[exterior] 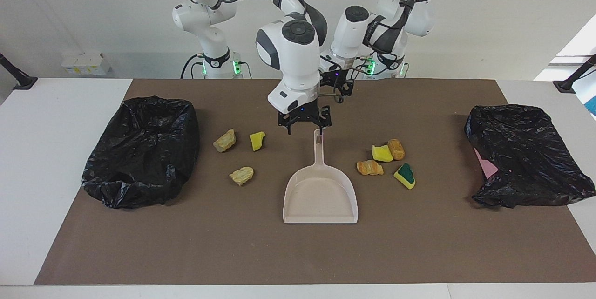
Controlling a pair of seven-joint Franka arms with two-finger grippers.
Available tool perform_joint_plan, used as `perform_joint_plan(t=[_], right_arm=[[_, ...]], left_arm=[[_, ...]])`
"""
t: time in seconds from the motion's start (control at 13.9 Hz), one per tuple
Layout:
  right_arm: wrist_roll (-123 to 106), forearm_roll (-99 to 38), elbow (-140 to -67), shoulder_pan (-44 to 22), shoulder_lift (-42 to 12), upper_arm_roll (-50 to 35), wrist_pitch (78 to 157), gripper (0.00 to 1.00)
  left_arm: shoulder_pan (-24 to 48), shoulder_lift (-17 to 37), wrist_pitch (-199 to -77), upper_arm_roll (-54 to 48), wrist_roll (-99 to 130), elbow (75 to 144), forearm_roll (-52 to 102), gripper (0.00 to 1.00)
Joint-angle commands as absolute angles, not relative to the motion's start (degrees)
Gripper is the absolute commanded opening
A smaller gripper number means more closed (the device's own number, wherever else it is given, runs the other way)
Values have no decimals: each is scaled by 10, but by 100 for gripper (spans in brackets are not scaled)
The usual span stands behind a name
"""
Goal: Sweep and dump trash in bin
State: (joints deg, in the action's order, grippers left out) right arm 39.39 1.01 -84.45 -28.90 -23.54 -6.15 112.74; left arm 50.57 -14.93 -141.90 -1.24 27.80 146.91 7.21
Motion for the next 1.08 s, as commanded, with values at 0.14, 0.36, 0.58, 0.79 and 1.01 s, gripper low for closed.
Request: perform_joint_plan(t=[0.14, 0.36, 0.58, 0.79, 1.01], right_arm=[[421, 19, -785, -309, -313, -61, 1160, 100], [422, 14, -790, -314, -325, -62, 1163, 100], [422, 9, -808, -317, -323, -62, 1165, 100], [422, 7, -845, -317, -306, -62, 1172, 100], [422, 6, -876, -317, -293, -62, 1188, 100]], left_arm=[[523, -175, -1421, -117, 397, 1492, 74, 100], [538, -171, -1412, -149, 438, 1492, 75, 100], [543, -155, -1416, -149, 443, 1492, 74, 100], [543, -135, -1428, -149, 442, 1491, 74, 100], [544, -94, -1455, -149, 440, 1484, 74, 100]])
